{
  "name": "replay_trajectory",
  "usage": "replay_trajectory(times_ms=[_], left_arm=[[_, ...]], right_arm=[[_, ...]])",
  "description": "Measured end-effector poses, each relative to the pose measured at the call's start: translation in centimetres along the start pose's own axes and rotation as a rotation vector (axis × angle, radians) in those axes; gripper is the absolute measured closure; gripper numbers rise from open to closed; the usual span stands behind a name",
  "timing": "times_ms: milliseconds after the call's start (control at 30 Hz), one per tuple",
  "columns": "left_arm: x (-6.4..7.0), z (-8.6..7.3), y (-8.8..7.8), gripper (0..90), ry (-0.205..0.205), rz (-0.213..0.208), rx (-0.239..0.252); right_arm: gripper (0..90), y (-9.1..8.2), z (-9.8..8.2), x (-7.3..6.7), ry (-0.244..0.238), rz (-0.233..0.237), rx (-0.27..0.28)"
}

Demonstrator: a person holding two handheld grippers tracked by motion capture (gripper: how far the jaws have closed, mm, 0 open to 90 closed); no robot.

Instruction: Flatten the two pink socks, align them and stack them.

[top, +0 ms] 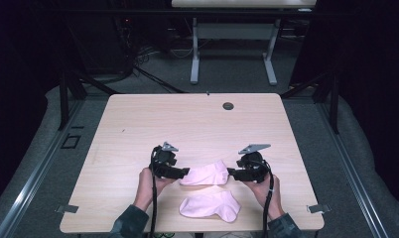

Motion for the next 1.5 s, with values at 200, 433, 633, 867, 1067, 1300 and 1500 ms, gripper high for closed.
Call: replay_trajectory(times_ms=[200,433,633,867,1067,1300,1500], left_arm=[[-0.5,-1.9,-0.1,38.3,-0.033,0.016,-0.035],[-0.2,-2.5,0.3,47.3,-0.034,-0.005,-0.051],[0.3,-2.5,0.8,54.2,-0.021,-0.008,-0.072],[0.6,-2.5,1.3,66.1,0.001,0.016,-0.104],[0.9,-2.5,1.4,75.4,0.024,0.034,-0.107],[1.2,-2.6,1.4,84.0,0.046,0.038,-0.100],[1.3,-2.6,1.4,88.7,0.064,0.045,-0.089]], right_arm=[[52.7,1.6,0.9,0.4,-0.046,0.012,-0.055],[58.8,4.3,1.2,0.9,-0.044,0.043,-0.134],[62.9,5.3,1.1,0.9,-0.047,0.030,-0.169],[67.8,6.0,0.6,0.7,-0.058,0.026,-0.193],[72.6,6.0,0.5,0.6,-0.074,0.034,-0.189],[78.6,6.0,0.3,0.6,-0.048,0.033,-0.158],[84.1,5.9,0.2,0.4,-0.053,0.028,-0.159]])
Point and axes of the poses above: each handheld gripper's, and its own axes: y roughly forward along the jaws, z roughly out of its top, x roughly to its right, the point moved 3 cm from there along y, roughly forward along the jaws, and after that the axes turned 3 degrees about x, right-handed, at the moved point
